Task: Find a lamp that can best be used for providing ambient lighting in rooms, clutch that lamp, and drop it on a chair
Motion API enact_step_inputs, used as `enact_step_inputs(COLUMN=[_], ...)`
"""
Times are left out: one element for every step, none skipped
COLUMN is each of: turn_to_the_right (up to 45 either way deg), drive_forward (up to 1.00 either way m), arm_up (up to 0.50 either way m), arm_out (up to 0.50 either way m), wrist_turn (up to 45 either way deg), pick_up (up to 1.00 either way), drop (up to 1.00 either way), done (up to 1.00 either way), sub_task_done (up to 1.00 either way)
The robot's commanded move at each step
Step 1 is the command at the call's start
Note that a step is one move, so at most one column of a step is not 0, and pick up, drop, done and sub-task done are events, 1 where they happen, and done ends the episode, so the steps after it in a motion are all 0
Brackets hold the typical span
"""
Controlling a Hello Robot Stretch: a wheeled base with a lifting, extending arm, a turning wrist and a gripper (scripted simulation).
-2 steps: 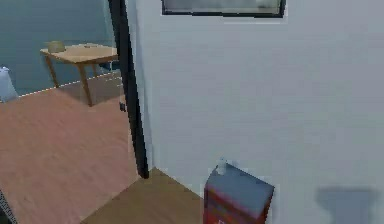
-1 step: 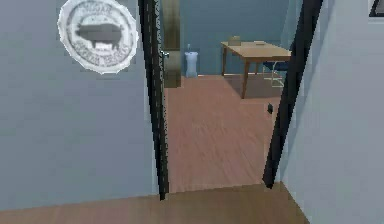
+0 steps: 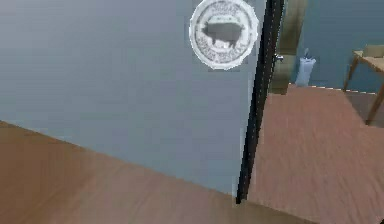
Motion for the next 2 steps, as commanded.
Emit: enact_step_inputs(turn_to_the_right=[-6.0,45.0], drive_forward=[0.00,0.00], arm_up=[0.00,0.00], arm_out=[0.00,0.00], wrist_turn=[0.0,0.0], pick_up=[0.00,0.00], drop=[0.00,0.00], done=[0.00,0.00], sub_task_done=[0.00,0.00])
